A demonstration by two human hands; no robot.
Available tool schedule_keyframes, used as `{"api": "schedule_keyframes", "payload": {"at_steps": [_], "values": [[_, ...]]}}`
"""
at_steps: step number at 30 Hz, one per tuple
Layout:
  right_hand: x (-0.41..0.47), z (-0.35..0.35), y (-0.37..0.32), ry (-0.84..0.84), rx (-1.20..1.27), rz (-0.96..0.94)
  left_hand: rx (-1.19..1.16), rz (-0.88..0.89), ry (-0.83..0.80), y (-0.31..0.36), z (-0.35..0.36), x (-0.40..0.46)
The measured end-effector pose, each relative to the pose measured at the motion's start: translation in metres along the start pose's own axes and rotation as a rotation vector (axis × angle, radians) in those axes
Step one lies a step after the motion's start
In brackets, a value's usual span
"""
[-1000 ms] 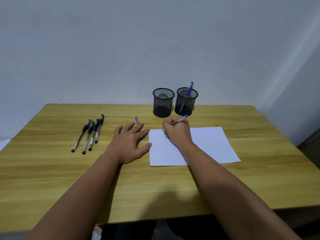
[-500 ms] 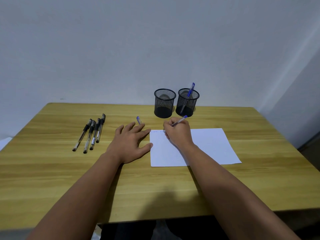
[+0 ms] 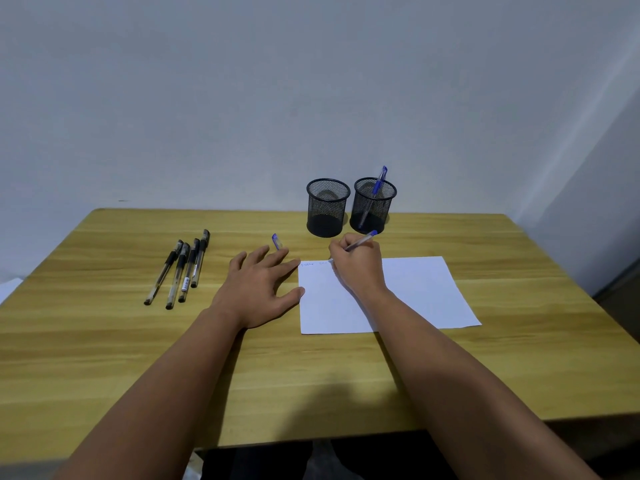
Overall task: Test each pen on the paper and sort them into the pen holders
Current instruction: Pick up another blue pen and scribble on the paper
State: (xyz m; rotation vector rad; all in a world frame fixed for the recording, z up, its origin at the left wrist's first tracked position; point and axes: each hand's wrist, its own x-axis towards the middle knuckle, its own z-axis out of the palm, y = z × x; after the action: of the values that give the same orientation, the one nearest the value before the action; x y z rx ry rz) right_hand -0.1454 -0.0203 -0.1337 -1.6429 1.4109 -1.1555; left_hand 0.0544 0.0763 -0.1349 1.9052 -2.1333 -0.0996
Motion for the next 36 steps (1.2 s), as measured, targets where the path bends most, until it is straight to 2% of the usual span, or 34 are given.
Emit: {"api": "schedule_keyframes", "payload": {"at_steps": [10, 24, 29, 32, 36], "values": [[-0.003, -0.002, -0.004, 0.0, -0.072, -0.011, 0.002, -0.001, -0.002, 0.0, 0.001, 0.001], [-0.006, -0.001, -0.006, -0.029, -0.049, -0.032, -0.013, -0.003, 0.012, -0.001, 0.001, 0.0], [-0.001, -0.003, -0.008, 0.02, 0.19, 0.098, -0.006, -0.001, 0.003, -0.002, 0.002, 0.0], [0.004, -0.005, -0.008, -0.016, 0.289, 0.186, 0.0, 0.002, -0.004, -0.001, 0.001, 0.0], [0.003, -0.009, -0.019, -0.065, 0.349, 0.166, -0.053, 0.021, 0.019, 0.0, -0.004, -0.004]]}}
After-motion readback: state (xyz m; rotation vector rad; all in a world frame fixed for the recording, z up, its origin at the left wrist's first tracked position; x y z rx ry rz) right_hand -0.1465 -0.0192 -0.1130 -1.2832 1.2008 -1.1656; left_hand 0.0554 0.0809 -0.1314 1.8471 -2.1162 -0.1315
